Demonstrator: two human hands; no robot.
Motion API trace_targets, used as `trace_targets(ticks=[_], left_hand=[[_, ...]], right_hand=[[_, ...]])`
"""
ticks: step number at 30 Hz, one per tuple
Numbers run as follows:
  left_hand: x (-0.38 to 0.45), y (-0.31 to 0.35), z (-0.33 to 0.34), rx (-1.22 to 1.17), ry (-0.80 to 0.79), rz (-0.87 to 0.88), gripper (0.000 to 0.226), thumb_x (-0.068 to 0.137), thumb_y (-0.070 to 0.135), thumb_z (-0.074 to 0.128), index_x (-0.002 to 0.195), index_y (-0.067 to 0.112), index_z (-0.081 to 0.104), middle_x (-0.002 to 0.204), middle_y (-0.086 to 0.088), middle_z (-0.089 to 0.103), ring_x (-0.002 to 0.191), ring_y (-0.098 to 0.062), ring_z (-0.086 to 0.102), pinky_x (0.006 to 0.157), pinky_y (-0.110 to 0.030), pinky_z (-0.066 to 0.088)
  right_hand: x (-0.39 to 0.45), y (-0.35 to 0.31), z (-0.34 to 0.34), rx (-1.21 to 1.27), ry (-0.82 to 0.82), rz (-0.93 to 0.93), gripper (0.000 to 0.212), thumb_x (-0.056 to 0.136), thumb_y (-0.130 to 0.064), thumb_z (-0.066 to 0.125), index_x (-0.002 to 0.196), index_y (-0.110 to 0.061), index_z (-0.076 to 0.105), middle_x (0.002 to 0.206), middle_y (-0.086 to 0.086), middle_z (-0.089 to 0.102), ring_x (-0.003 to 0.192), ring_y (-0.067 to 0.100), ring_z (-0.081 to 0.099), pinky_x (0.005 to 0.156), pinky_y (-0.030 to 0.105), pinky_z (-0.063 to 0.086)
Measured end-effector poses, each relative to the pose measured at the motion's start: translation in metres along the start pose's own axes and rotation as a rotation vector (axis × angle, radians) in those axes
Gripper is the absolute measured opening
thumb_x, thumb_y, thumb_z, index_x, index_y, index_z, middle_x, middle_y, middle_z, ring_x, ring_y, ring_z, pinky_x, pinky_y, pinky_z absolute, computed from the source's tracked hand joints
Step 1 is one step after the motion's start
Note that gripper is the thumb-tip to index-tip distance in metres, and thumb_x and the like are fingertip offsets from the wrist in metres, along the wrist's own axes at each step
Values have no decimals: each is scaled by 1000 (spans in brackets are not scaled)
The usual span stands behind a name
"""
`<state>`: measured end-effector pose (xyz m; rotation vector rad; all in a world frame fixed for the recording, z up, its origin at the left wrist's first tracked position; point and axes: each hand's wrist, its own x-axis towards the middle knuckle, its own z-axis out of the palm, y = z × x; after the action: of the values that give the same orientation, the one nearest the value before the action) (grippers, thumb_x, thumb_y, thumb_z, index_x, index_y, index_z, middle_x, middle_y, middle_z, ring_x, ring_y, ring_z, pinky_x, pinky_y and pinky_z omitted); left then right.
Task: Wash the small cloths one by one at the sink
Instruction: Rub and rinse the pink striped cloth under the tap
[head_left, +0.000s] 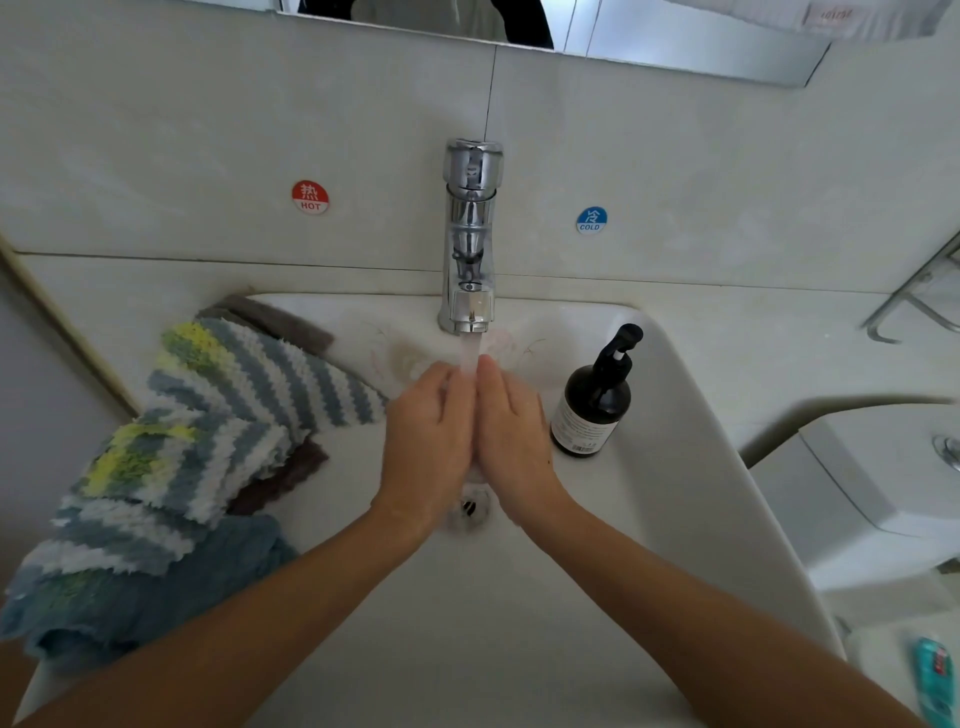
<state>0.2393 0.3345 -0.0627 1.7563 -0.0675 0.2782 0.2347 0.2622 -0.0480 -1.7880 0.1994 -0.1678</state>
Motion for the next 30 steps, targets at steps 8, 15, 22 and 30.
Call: trace_targets(ticks=[8, 15, 22, 30], left_hand=[[3, -1, 1, 3, 7, 20, 35, 99, 16, 44, 64, 19, 47, 59, 1, 51, 56, -13, 49, 56, -31, 45], [8, -19, 10, -110, -163, -213, 34, 97, 54, 39, 106, 26, 55, 93, 6, 68, 85, -6, 68, 58, -17, 53], [3, -5, 4, -133, -119, -170, 32, 97, 42, 51, 89, 13, 60, 76, -4, 68, 69, -15, 69, 56, -28, 58], [8, -8, -1, -120, -115, -145, 32, 92, 33, 55, 60, 31, 52, 57, 9, 53, 62, -17, 57, 67, -38, 58]], right_hand=[[1, 7, -1, -38, -5, -75, 35, 105, -25, 35, 77, -13, 51, 69, 0, 54, 64, 10, 51, 61, 35, 44], [-2, 2, -8, 27, -50, -114, 23, 106, -32, 33, 91, -35, 51, 79, -12, 64, 75, 1, 63, 71, 34, 58], [3, 3, -3, -20, -61, -17, 47, 76, -83, 18, 94, -63, 57, 117, -1, 63, 117, 22, 58, 96, 53, 51], [12, -31, -27, -206, 187, -455, 58, 93, -51, 33, 138, -18, 45, 136, -5, 50, 127, 11, 44, 109, 37, 37]])
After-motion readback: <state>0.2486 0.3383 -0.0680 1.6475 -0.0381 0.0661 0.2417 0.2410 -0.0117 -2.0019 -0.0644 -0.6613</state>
